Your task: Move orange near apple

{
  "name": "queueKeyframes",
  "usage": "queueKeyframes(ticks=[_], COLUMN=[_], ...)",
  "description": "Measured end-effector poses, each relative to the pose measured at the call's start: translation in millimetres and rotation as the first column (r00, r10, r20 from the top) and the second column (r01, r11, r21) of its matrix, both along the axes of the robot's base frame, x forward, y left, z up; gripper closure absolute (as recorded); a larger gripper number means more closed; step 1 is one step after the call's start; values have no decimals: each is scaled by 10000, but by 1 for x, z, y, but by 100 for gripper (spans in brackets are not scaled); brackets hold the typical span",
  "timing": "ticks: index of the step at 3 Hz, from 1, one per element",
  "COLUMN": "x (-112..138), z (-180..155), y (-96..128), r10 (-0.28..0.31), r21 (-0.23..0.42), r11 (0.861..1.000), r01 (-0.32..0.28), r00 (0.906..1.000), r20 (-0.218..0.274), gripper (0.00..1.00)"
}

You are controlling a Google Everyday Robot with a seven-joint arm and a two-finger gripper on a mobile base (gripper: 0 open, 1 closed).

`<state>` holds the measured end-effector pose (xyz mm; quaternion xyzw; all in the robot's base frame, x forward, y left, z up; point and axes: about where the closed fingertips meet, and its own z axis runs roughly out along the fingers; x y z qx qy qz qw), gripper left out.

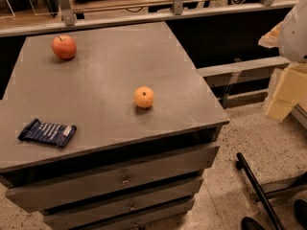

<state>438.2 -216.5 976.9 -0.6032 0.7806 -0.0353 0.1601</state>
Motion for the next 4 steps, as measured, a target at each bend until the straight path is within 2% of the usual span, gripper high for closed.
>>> queueKeyframes(ticks=[1,2,3,4], x=[0,11,29,53], z=[0,-9,-31,-66], y=[0,11,32,56], r10=[0,154,563,892], r21=[1,240,500,589], r11=[10000,9996,9972,9946], r01=[0,-155,-553,-856], r00=[10000,9999,9983,9942], r20=[2,39,-178,-600], gripper=[0,0,0,0])
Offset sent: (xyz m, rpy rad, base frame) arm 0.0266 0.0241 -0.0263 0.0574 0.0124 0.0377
